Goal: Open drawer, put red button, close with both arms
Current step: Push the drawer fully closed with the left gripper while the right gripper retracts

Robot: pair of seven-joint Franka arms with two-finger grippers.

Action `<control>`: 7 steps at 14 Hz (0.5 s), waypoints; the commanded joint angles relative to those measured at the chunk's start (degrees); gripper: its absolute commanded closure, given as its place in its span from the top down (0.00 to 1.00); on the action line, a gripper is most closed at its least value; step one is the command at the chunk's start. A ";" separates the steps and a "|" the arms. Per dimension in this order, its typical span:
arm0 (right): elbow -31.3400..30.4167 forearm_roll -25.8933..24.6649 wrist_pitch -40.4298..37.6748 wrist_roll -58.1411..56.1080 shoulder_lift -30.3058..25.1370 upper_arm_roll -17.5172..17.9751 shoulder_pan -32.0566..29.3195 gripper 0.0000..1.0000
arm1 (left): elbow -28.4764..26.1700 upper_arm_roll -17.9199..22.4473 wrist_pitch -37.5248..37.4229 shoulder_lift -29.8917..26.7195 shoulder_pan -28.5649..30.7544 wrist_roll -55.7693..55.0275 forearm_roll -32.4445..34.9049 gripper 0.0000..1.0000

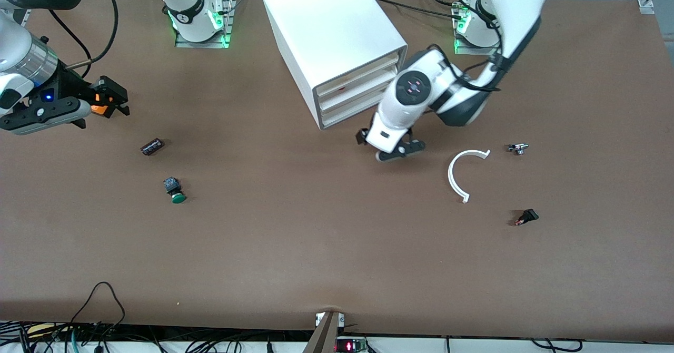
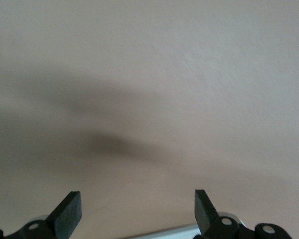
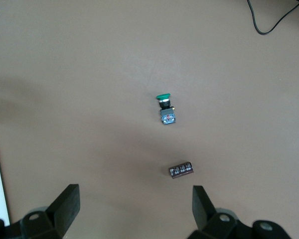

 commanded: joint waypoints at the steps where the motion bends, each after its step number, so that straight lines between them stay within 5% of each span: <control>1: 1.47 -0.25 -1.05 0.17 0.71 0.05 -0.54 1.00 | 1.03 0.78 -3.34 -3.20 1.74 6.97 0.70 1.00; 4: 1.47 -0.17 -0.61 0.17 0.71 0.05 -0.54 1.00 | 1.02 4.38 -8.68 -8.82 3.07 14.98 -0.61 1.00; 7: 1.56 0.01 -0.35 0.08 0.97 0.05 -0.54 1.00 | 0.93 12.80 -14.22 -15.15 2.02 27.17 -9.38 1.00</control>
